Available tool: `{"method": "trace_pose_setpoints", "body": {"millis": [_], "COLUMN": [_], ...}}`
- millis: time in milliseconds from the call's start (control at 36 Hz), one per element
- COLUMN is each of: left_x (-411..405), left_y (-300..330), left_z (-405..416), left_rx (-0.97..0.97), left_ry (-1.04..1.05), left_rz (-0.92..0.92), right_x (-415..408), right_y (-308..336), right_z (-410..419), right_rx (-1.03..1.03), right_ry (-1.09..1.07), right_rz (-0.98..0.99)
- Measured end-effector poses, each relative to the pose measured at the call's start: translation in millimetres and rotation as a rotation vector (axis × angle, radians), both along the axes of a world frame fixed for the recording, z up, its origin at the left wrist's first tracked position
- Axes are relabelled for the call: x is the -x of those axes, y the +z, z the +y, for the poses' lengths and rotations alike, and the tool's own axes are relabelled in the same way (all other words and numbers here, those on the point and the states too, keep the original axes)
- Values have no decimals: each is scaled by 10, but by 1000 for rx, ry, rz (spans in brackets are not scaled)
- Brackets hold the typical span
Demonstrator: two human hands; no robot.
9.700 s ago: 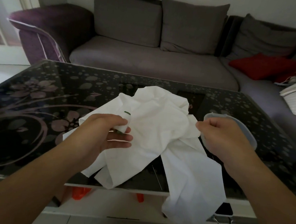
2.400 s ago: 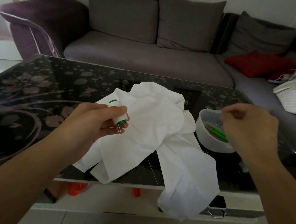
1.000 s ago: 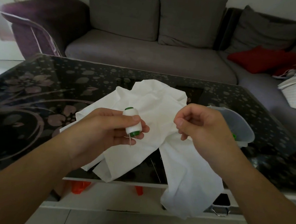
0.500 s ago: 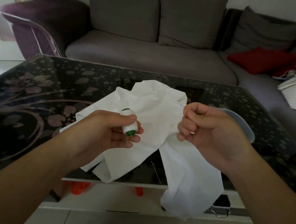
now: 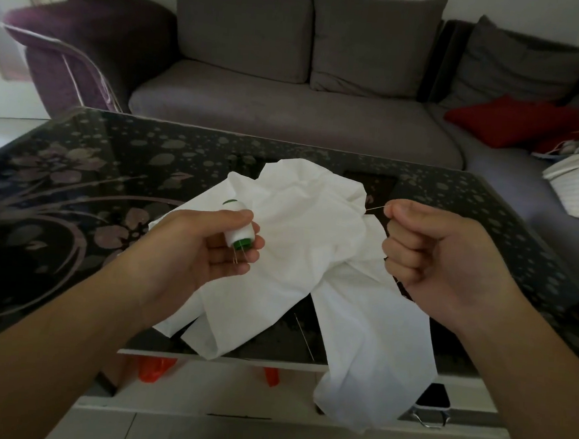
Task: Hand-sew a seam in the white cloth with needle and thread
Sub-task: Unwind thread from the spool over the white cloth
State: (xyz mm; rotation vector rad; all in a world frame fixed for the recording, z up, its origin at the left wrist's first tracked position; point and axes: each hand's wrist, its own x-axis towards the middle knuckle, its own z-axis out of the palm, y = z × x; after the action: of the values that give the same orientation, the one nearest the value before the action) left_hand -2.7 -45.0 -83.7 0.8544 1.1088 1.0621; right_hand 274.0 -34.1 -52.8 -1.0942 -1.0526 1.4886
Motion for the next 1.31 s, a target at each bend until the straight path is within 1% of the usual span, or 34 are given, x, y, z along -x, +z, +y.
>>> {"method": "trace_pose_setpoints", "body": {"millis": [56,194,278,333,389,472,528,611,639,722,861,944,1028,1139,1222,1306], "left_x": [5,29,71,82,79,51,22,-3,3,52,172,204,238,269,247,207], "left_y": [-1,5,-19,-44,-61,-61,-53,-40,-38,-36,-81,-89,-107,-127,-116,-93], "left_z": [10,18,69,104,117,100,84,84,94,127,172,185,173,181,192,204], "left_rx": [-3,-34,-16,7,30,70,90,78,73,94,144,165,167,165,191,171], "left_ry": [34,176,312,364,343,202,84,-43,-71,-119,-74,-30,-38,-32,-5,4], "left_rz": [0,6,66,116,140,164,198,261,282,342,482,507,545,667,655,658], "right_x": [-13,-58,-62,-65,-78,-100,-121,-126,-124,-46,3,0,-5,25,-29,-103], "right_y": [0,4,18,-6,-53,-74,-49,5,4,21,27,25,-42,-51,-21,-7], "right_z": [13,16,16,43,90,125,92,48,69,143,136,140,90,80,89,102], "right_rx": [-4,-68,-23,9,8,17,18,-16,2,140,100,42,-54,-114,-143,-150], "right_ry": [-37,-27,-45,-126,-207,-223,-176,-127,-144,-271,-347,-340,-355,-405,-435,-459], "right_rz": [-47,-317,-446,-606,-761,-882,-831,-625,-608,-662,-520,-450,-417,-297,-147,-85]}}
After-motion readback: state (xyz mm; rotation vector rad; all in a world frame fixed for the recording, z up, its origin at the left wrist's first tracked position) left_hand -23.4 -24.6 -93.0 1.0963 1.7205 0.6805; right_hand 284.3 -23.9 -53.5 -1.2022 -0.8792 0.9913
